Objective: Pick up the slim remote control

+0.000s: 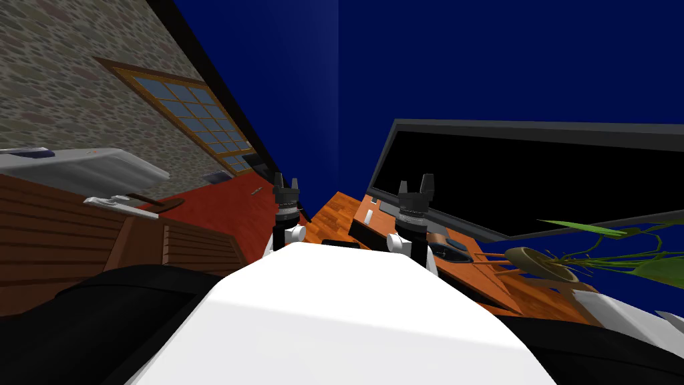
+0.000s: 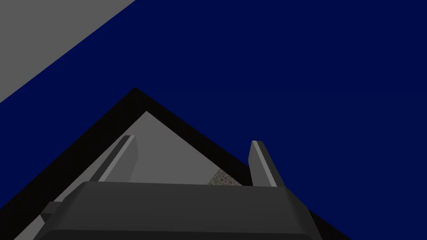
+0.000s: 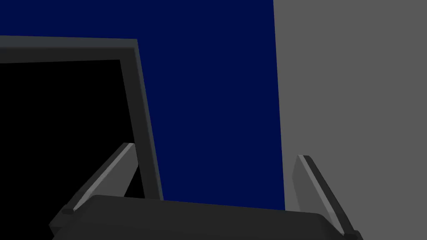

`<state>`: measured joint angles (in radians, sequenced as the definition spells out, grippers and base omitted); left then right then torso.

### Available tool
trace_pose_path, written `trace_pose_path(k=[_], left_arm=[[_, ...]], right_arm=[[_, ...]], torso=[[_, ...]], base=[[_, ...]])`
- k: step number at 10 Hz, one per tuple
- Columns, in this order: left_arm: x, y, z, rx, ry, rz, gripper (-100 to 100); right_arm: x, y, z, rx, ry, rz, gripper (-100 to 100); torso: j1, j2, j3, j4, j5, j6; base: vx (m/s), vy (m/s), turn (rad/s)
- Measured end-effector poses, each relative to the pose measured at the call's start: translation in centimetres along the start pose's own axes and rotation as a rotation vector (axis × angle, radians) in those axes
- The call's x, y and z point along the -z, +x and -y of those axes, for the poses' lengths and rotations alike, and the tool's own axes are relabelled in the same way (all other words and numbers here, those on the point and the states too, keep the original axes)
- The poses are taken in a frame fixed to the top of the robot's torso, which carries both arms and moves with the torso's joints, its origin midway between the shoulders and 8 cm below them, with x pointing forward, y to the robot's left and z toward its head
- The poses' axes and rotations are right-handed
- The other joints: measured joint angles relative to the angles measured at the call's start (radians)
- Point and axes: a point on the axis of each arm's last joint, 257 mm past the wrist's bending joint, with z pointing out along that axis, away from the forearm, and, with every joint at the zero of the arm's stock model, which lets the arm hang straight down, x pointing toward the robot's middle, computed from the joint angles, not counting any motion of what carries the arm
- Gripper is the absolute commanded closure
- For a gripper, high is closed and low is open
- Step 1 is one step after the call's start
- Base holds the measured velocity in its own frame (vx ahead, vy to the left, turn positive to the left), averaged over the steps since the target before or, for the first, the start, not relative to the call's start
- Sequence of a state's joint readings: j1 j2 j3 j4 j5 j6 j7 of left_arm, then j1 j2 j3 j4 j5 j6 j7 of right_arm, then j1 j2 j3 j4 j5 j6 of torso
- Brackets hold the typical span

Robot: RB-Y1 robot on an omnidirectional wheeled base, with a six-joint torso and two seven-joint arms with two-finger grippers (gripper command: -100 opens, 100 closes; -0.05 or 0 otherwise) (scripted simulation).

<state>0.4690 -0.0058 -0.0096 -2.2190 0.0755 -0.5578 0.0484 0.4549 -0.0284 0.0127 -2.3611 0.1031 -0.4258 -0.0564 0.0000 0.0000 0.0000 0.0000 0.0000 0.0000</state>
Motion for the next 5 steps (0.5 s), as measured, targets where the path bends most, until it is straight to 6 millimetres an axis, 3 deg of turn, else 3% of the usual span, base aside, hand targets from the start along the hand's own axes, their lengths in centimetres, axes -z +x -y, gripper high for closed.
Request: trace_pose_path(k=[3, 5], left_arm=[[0.0, 0.0, 0.0, 0.000, 0.000, 0.000, 0], [0.0, 0.0, 0.0, 0.000, 0.000, 0.000, 0]], right_arm=[[0.3, 0.3, 1.9, -0.014, 0.054, -0.047, -100], [0.8, 0.3, 3.8, -0.034, 0.108, -0.067, -100]], torso=[[0.009, -0.005, -0.003, -0.001, 0.002, 0.000], [0.009, -0.008, -0.004, -0.002, 0.002, 0.000]], base=[[0.077, 0.125, -0.087], [0.132, 0.157, -0.101]])
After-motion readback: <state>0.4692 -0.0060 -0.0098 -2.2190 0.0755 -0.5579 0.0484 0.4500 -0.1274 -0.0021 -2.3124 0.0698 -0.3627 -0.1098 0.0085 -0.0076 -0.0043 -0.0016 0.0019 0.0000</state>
